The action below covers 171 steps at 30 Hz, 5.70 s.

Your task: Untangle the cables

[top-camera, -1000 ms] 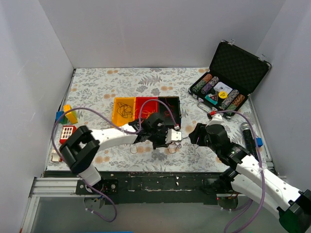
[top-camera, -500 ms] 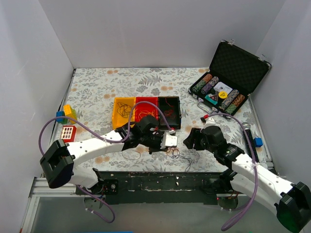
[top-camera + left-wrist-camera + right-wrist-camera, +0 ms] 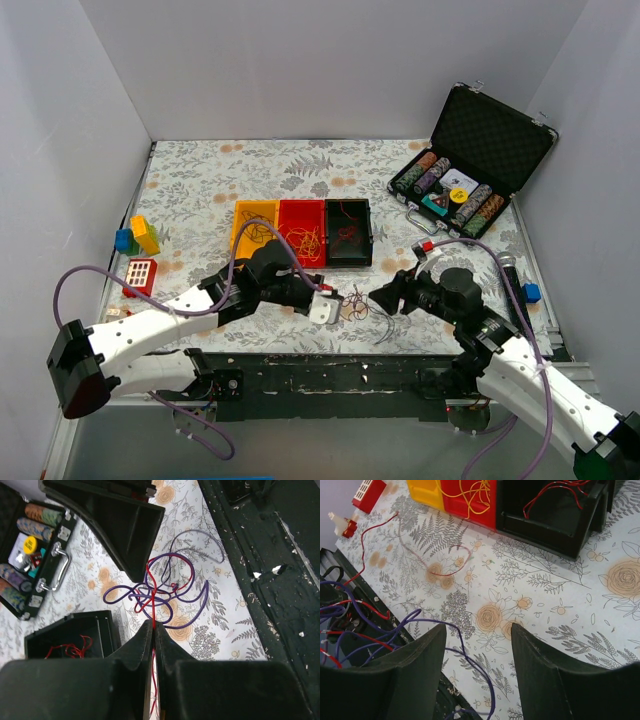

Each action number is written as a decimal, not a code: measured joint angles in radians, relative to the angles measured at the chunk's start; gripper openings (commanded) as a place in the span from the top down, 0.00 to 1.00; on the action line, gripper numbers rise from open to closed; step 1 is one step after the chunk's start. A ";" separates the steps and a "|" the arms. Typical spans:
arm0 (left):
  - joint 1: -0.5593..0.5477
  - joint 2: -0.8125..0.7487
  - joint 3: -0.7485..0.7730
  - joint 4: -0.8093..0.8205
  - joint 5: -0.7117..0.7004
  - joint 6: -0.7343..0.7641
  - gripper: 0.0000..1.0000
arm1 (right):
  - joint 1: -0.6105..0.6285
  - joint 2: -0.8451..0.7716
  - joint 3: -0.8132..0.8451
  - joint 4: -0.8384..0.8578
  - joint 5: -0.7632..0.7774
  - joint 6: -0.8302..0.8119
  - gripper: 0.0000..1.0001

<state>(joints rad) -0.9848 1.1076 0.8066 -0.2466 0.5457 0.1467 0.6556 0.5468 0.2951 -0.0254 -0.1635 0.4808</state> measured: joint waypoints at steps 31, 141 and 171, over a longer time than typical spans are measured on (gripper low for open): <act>0.000 -0.115 0.057 0.006 0.047 0.219 1.00 | 0.000 -0.102 0.023 0.083 -0.357 -0.114 0.46; -0.012 -0.216 0.071 0.071 -0.035 0.145 1.00 | 0.000 0.097 0.251 0.229 -0.411 0.032 0.99; -0.014 -0.306 0.018 -0.019 -0.057 0.270 1.00 | 0.001 -0.230 0.385 -0.288 0.546 -0.069 0.99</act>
<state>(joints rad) -0.9985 0.8017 0.8246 -0.2653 0.4889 0.4164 0.6567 0.3172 0.6804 -0.3130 0.3820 0.4114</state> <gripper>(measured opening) 0.014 0.022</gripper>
